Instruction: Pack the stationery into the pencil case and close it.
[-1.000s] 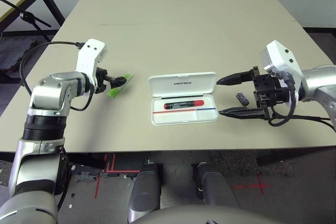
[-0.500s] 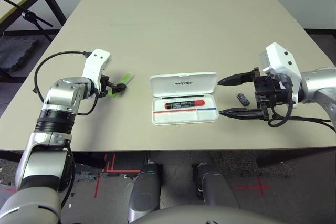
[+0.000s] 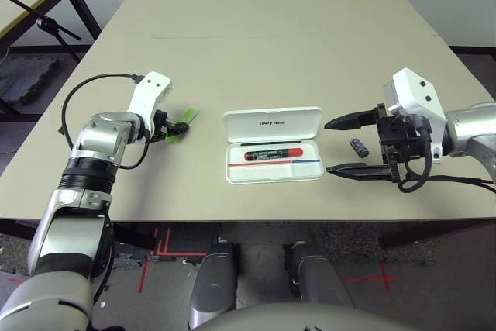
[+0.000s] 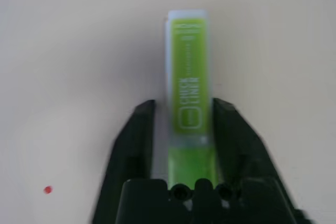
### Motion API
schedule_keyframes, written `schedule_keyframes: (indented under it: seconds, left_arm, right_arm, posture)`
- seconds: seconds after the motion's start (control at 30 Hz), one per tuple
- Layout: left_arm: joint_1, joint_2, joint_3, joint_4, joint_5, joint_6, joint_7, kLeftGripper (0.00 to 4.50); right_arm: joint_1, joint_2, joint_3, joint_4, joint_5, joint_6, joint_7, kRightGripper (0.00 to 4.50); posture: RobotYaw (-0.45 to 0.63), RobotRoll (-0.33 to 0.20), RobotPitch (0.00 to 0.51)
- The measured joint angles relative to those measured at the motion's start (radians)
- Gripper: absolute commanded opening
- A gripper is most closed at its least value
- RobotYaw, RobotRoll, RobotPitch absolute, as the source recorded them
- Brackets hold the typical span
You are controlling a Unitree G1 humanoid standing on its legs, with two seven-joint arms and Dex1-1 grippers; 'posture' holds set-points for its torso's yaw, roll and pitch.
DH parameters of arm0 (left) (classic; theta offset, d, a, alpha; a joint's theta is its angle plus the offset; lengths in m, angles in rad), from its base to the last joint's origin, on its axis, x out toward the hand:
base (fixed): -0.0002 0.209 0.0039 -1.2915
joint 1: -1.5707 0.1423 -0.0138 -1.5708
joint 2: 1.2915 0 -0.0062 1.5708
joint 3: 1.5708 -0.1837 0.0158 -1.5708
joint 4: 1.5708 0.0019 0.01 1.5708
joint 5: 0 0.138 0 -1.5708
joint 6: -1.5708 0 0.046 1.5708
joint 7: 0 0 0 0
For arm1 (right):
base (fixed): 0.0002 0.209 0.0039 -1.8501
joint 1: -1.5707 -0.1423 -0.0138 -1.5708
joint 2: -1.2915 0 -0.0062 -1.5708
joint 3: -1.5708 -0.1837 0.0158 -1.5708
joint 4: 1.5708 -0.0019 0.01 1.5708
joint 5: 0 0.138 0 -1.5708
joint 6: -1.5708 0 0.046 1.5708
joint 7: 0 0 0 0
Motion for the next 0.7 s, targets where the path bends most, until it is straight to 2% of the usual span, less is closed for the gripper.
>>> schedule_keyframes:
  seconds: [0.03, 0.43, 0.7]
  left_arm:
    - [0.0, 0.0, 0.0, 0.0, 0.001, 0.0, 0.0, 1.08]
    - [0.043, 0.024, 0.007, -0.075, -0.003, -0.01, -0.028, 1.09]
    - [0.169, 0.151, 0.045, -0.269, -0.053, -0.136, -0.197, 1.09]
  right_arm:
    - [0.0, 0.0, 0.0, 0.0, 0.0, 0.0, 0.0, 4.5]
    - [-0.011, 0.0, 0.005, 0.001, -0.004, 0.0, 0.001, 4.5]
    - [-0.032, 0.001, 0.019, 0.009, -0.012, -0.002, 0.005, 4.5]
  posture:
    - [-0.02, 0.0, 0.123]
    - [-0.01, 0.0, 0.131]
    - [0.0, 0.0, 0.127]
